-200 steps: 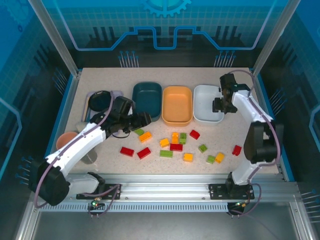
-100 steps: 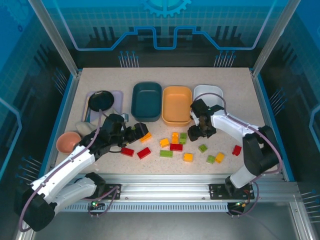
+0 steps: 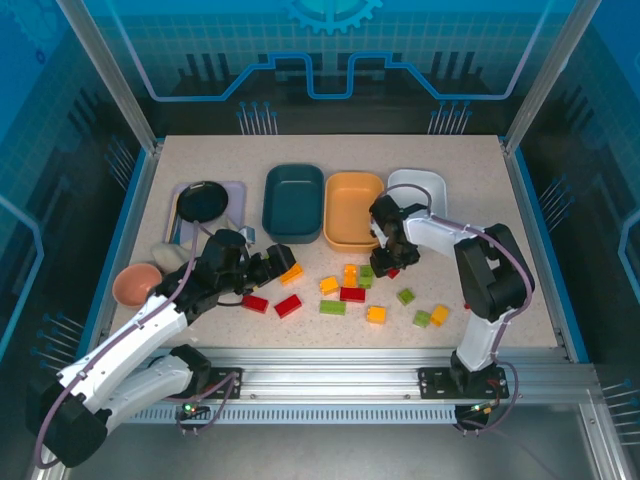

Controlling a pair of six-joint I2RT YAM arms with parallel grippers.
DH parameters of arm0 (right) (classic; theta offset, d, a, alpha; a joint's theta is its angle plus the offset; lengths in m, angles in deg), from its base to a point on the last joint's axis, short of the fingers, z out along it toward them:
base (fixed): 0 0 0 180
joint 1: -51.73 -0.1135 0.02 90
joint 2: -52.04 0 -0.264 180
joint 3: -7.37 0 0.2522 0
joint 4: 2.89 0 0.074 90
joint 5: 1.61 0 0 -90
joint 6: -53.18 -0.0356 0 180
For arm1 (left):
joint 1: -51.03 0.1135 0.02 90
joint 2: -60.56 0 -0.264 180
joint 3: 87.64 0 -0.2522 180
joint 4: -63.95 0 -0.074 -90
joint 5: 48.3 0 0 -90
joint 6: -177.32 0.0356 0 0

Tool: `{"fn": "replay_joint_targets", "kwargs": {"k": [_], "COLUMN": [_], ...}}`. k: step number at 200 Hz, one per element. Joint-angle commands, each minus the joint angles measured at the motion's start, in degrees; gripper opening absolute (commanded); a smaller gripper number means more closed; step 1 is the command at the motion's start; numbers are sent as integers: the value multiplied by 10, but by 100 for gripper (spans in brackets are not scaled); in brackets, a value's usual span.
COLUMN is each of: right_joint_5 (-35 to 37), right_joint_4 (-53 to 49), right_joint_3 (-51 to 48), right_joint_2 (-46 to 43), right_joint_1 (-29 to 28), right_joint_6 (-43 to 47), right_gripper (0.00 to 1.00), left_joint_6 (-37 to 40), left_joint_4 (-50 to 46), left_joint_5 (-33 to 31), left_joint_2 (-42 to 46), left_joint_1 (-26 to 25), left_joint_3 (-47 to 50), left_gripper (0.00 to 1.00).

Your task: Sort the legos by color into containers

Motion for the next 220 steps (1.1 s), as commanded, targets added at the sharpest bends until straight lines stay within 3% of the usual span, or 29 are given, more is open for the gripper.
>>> {"fn": "replay_joint_targets", "kwargs": {"k": [1,51,88,124,162,191,220], "right_joint_5": [1,7,35,29,-16,-10,-7], "right_joint_4": [4,9,-26,-54,-50,-76,-107], "right_joint_3": [13,-11,-33,5,141,254,323], "right_joint_2": [23,-2,-110,-182,-41,88,162], "right_joint_1": [-6,-23,-27,48,155,174,180], "right_joint_6": [8,-9,-56,-79,-102,-113,-117], "right_gripper": [53,32,27,25,25,27,40], "left_joint_6": [-12,-15,-17,-6,4,-19,-55], "left_joint_4": [1,-3,9,-29,-108,-156,-188], "left_joint_5": [-7,-11,-4,-21,-47,-62,-71], "left_joint_2": [11,18,10,-44,-145,-197,-219], "left_joint_1": [-6,-7,-10,-12,-1,26,62], "left_joint_3": [8,8,-7,-78,-165,-198,-199], "left_gripper": [97,97,97,96,96,94,91]}}
